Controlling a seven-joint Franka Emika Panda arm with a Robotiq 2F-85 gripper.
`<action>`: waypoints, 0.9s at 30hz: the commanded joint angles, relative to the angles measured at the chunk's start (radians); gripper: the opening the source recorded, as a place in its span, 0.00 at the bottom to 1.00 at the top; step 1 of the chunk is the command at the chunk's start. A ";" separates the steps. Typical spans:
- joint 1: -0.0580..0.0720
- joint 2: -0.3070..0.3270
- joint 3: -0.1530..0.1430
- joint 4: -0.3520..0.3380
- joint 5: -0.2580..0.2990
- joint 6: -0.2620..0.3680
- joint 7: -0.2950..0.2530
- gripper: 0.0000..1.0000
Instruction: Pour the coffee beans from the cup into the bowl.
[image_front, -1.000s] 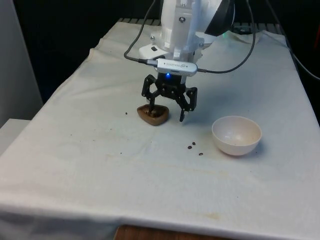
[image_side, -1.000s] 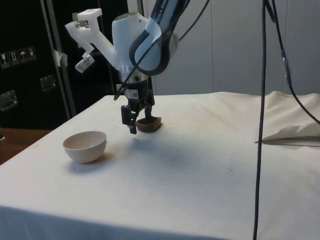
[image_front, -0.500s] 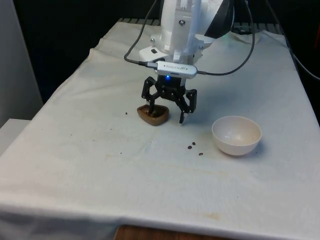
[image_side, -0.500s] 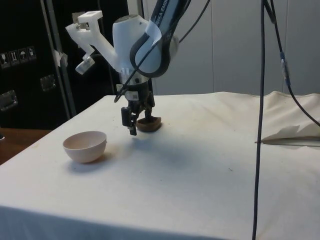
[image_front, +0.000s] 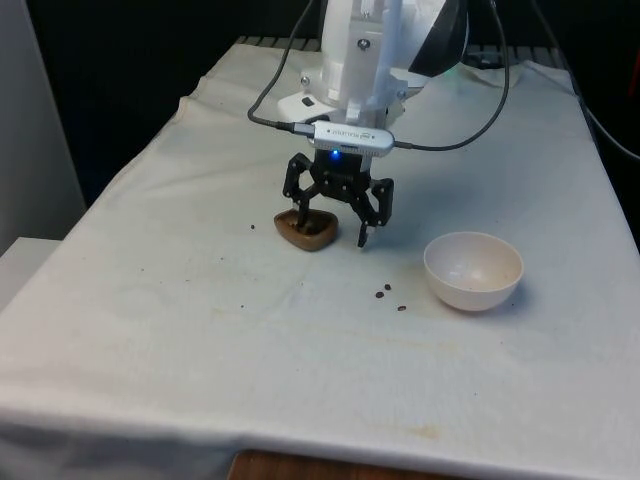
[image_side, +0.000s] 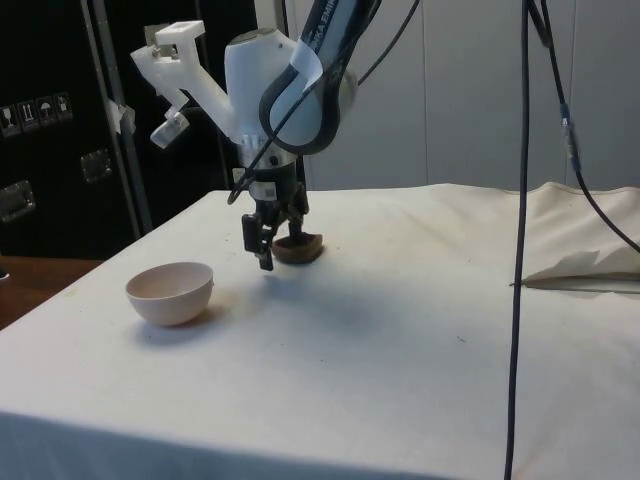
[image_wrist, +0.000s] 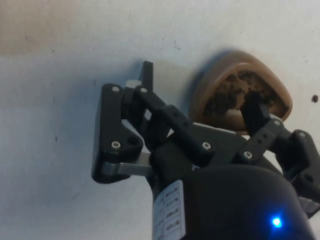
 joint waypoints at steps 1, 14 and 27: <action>0.001 0.003 -0.001 -0.001 0.000 0.007 0.002 0.95; 0.001 0.004 -0.001 0.000 0.000 0.007 0.002 0.20; 0.005 -0.008 -0.003 0.000 -0.001 -0.009 0.004 0.03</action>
